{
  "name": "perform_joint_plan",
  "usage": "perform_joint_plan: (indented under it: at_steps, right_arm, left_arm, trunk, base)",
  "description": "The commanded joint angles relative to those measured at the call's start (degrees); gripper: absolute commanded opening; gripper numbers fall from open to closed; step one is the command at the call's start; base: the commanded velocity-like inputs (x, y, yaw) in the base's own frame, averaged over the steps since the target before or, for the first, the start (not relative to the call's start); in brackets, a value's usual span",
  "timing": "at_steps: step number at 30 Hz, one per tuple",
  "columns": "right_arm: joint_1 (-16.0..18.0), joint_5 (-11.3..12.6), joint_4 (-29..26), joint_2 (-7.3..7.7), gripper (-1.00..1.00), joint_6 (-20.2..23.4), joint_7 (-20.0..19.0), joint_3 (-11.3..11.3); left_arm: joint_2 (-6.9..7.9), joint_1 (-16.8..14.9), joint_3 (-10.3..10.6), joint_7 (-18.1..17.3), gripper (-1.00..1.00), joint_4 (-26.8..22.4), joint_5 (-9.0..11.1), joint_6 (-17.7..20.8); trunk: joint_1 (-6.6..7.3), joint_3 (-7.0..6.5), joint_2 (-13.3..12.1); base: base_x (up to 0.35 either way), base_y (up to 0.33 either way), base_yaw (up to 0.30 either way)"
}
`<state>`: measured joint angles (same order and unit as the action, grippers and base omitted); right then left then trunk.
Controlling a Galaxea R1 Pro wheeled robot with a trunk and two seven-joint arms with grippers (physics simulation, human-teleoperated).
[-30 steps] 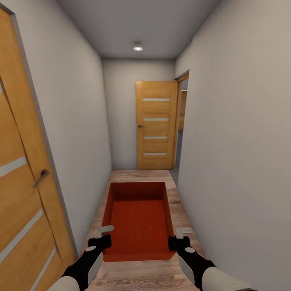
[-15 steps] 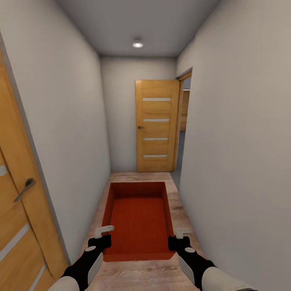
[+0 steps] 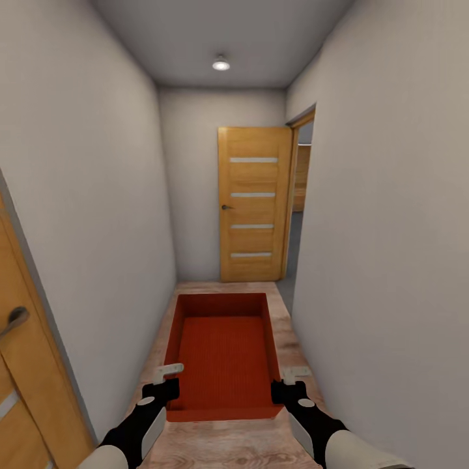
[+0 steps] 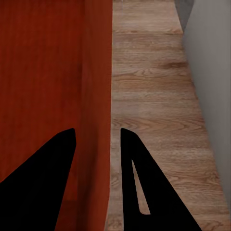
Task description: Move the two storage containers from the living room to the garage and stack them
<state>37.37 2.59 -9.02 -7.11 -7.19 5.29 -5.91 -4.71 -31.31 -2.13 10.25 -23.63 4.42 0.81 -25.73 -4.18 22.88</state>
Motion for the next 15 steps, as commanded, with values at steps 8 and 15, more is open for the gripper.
perform_joint_plan:
  at_steps: [8,15]
  right_arm:
    - [0.0,0.57,0.23,0.52,-1.0,-0.19,0.49,0.37]
    - [0.04,0.57,0.23,0.52,-1.0,-0.19,0.49,0.37]
  left_arm:
    - [0.96,-0.03,-0.77,0.3,-1.0,-0.46,-0.38,-0.45]
    - [0.99,-0.04,-0.77,0.3,-1.0,-0.46,-0.38,-0.45]
  trunk:
    - [-0.05,0.02,0.04]
    - [-0.05,0.02,0.04]
  base:
    - [0.322,0.0,0.0]
    - [0.322,0.0,0.0]
